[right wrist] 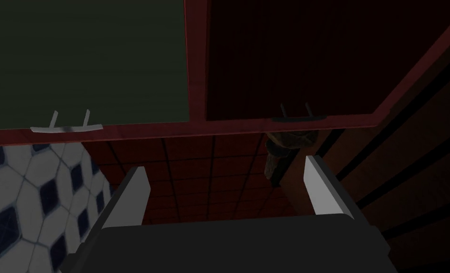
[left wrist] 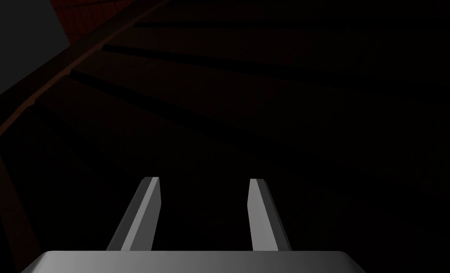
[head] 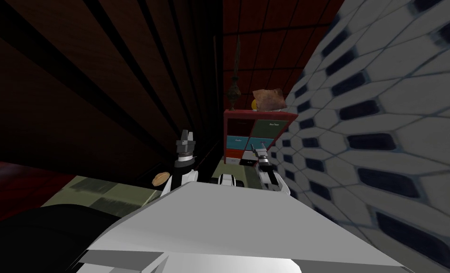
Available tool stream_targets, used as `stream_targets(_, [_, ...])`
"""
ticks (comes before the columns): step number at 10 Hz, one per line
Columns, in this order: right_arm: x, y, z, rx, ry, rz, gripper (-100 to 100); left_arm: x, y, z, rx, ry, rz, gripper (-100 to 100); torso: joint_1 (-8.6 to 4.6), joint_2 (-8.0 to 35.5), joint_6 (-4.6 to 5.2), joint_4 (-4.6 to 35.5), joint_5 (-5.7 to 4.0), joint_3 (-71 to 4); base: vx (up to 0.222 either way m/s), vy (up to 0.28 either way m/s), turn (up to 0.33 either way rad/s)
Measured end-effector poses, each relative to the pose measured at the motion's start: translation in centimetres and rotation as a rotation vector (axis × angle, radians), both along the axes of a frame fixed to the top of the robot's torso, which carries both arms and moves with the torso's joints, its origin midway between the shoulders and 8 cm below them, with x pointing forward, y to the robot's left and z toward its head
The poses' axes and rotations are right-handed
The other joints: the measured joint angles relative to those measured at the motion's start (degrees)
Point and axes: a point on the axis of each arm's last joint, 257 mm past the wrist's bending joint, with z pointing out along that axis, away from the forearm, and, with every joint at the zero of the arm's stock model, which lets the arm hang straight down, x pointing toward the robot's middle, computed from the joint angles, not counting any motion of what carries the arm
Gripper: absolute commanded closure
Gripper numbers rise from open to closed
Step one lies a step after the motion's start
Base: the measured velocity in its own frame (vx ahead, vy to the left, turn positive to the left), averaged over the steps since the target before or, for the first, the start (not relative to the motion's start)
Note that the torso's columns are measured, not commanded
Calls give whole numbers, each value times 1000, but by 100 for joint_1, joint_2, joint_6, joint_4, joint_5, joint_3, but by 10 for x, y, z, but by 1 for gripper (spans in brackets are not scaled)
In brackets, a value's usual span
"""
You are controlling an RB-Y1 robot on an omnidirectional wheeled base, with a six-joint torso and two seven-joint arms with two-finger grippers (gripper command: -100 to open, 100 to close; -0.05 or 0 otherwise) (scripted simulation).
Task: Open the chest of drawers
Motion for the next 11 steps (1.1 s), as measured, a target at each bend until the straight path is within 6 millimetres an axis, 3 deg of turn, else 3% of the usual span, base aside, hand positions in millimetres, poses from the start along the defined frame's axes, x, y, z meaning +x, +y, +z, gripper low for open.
stream_targets(11, [27,-8,-41,-279,43,-116,-100,0,0,0,0,0,0,0,9,-1,0,0,2,-1,13,49,-14])
